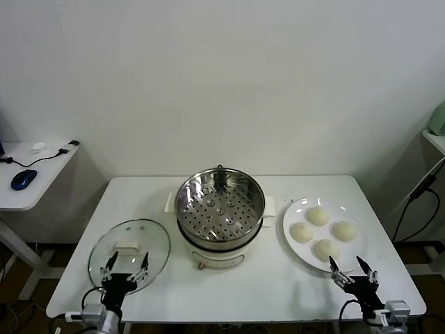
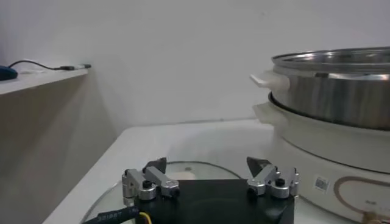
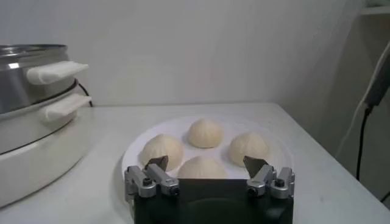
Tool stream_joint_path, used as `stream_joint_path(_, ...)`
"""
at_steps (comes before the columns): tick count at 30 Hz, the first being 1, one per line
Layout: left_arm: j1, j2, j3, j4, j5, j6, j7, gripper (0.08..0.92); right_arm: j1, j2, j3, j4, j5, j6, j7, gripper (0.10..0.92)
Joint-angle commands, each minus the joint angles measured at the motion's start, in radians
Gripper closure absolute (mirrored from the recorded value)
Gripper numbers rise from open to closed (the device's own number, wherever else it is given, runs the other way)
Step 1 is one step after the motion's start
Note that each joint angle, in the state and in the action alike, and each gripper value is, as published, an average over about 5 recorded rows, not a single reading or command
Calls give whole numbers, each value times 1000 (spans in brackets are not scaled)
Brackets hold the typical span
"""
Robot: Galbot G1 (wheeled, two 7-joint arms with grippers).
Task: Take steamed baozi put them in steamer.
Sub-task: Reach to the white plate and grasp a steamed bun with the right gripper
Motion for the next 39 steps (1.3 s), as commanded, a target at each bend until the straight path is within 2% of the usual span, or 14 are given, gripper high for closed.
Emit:
stream_joint_path(1, -2, 3, 5, 7, 0, -8, 1, 177, 262, -116, -2, -78, -80, -87, -10, 203)
stream_joint_path(6, -12, -1, 10, 6, 1, -7, -4, 177, 549, -271, -145, -216, -93, -156, -68, 203)
stream_joint_path(10, -19, -5, 11, 2, 1, -5, -3, 177, 811, -421, -369, -345, -117, -201, -206, 203)
stream_joint_path(14, -17, -7, 11, -3, 1, -8, -3, 177, 1061, -580, -679, -447, -196, -150, -487, 203)
stream_joint_path(18, -13, -10, 17, -5, 8, -18, -1, 177, 1443, -681, -1124, -569, -299, 29, -871, 203)
stream_joint_path(22, -14, -15, 21, 0, 12, -26, 1, 177, 1835, -659, -1585, -685, -308, 133, -1105, 203)
stream_joint_path(28, -17, -18, 24, 7, 12, -34, 1, 177, 2200, -515, -2057, -827, -310, 175, -1237, 203)
stream_joint_path(32, -19, -16, 29, 20, 17, -47, 3, 177, 2223, -417, -2130, -893, -308, 134, -1223, 203)
stream_joint_path(39, -22, -29, 38, 40, 32, -60, 8, 177, 2027, -259, -2010, -1012, -316, 26, -1145, 203)
